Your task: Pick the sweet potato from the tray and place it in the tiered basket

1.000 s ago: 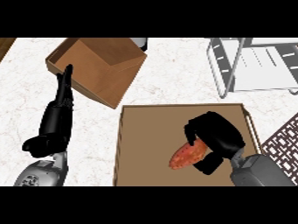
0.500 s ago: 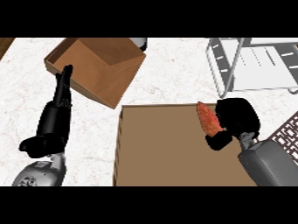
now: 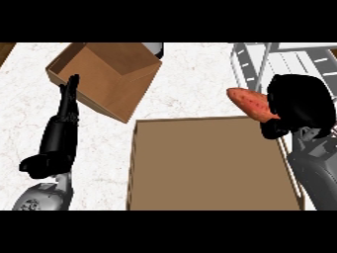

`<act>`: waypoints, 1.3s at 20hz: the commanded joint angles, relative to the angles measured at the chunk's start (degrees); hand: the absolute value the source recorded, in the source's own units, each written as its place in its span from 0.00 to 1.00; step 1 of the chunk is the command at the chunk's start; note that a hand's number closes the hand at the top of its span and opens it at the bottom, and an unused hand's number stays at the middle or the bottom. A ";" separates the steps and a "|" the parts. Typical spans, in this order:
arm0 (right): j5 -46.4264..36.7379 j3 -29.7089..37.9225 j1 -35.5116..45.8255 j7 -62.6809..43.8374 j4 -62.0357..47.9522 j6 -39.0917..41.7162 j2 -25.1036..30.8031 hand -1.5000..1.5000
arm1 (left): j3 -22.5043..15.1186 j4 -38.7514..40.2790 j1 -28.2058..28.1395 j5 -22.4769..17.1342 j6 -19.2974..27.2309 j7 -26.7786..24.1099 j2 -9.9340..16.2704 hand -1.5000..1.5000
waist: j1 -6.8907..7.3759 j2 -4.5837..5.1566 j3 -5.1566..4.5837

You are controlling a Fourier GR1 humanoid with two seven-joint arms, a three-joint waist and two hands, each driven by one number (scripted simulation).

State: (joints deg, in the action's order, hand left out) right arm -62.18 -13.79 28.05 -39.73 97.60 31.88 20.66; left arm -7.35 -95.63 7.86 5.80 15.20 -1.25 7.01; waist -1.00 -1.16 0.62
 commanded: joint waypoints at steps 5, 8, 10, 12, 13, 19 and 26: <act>7.93 13.36 12.54 -6.51 11.93 15.01 1.56 1.00 | -2.64 3.97 -2.29 1.13 0.01 3.99 -2.12 0.50 | -0.11 0.66 -0.71; 9.32 15.97 18.24 -7.83 10.60 20.49 3.24 1.00 | -0.50 4.87 -0.56 -0.06 -0.82 4.08 -1.21 0.50 | 0.27 0.90 -0.72; 10.93 19.04 17.76 -8.64 11.21 20.19 1.95 1.00 | -1.29 4.08 -3.37 -0.31 -1.53 2.95 -1.27 0.50 | 0.38 0.87 -0.68; 13.46 24.47 21.63 -6.02 7.09 19.15 3.33 1.00 | -1.12 4.40 -2.45 0.01 -1.36 2.50 -1.39 0.50 | 0.69 1.03 -0.66; 14.15 25.63 23.02 -7.03 5.24 17.44 1.31 1.00 | -0.31 6.68 -1.37 -0.64 -1.99 1.31 -1.19 0.50 | 0.69 1.23 -0.69; 13.68 27.54 27.77 -6.01 -1.83 13.59 1.39 1.00 | -0.26 6.70 -0.36 0.03 -2.42 2.63 -0.93 0.50 | 1.33 1.42 -0.66; 8.74 26.07 32.32 -0.24 -15.06 7.36 7.31 1.00 | 0.23 6.39 1.32 0.00 -2.70 3.07 -1.21 0.50 | 2.02 1.76 -0.67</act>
State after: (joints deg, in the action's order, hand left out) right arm -51.39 12.73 57.27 -42.66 89.20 42.16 24.59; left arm -7.68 -95.22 9.43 6.85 14.10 -0.49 5.66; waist 1.02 -0.31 0.55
